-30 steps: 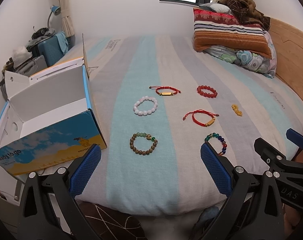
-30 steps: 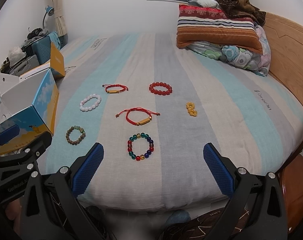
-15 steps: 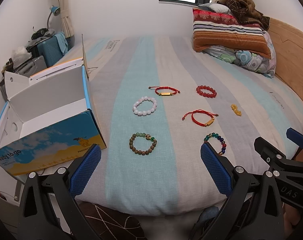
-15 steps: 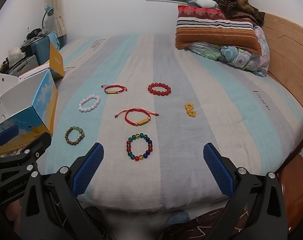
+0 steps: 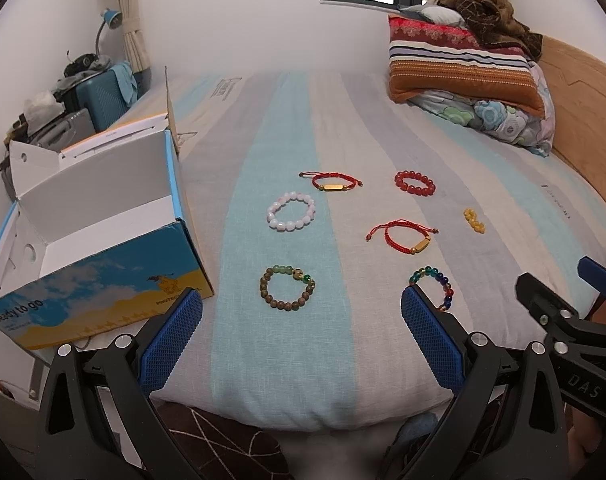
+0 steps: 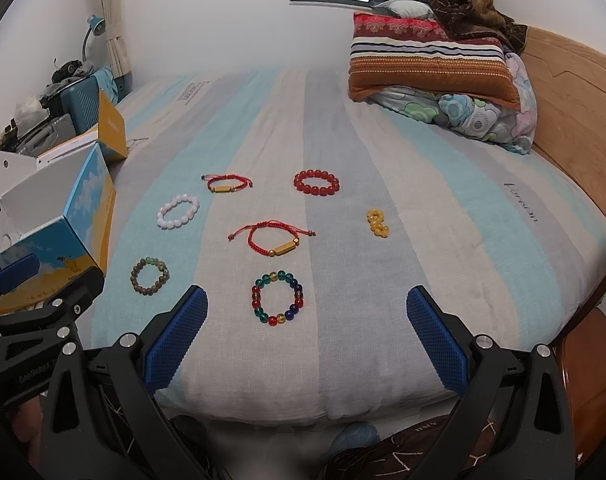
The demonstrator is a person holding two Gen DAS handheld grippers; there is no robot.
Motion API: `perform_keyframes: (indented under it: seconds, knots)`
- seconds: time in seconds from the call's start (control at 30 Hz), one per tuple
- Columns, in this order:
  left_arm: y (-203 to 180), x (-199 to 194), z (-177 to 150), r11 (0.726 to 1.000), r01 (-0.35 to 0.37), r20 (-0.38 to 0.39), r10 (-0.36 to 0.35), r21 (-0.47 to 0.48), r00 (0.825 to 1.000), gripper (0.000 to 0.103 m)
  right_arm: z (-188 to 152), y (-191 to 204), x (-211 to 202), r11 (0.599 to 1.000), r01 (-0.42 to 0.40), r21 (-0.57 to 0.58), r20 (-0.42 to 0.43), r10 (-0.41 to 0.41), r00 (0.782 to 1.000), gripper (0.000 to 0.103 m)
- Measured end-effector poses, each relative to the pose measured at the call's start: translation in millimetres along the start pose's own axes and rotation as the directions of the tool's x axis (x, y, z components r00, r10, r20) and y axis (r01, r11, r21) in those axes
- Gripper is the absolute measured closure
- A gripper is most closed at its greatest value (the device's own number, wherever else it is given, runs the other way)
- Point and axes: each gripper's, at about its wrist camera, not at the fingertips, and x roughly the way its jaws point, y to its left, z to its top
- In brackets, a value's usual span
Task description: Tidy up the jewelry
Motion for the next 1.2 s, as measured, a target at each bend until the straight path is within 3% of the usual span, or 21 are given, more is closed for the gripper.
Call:
perform_keyframes:
  seconds: [0.3,0.67,0.93,1.2]
  knots:
    - [-4.3,5.0,32.1,1.000,0.009,-0.015,-0.009,0.010,1.000,0.005,25.6,-15.7,-3.4,0.999,0.024,0.048,0.006,-0.025,1.000,0.007]
    - [-44.0,56.3,68.9,0.996,0.065,-0.096,-0.058,0.068,0.994,0.005,68.2,-57.3,32.3,0.990,0.072,0.121,-0.036,-0.068,0.997,0.007]
    - [-84.9,112.7,89.7,0.987,0.092,-0.169,-0.068,0.135,0.983,0.006,98.5,-89.5,91.1,0.984,0.114,0.137,-0.113,-0.099,0.989,0.007]
    - [-115.2,182.1,84.8,0.975,0.158,-0.281,-0.109,0.157,0.953,0.006,98.8,-105.1,177.2,0.984,0.124,0.130,-0.237,-0.091,0.967,0.007]
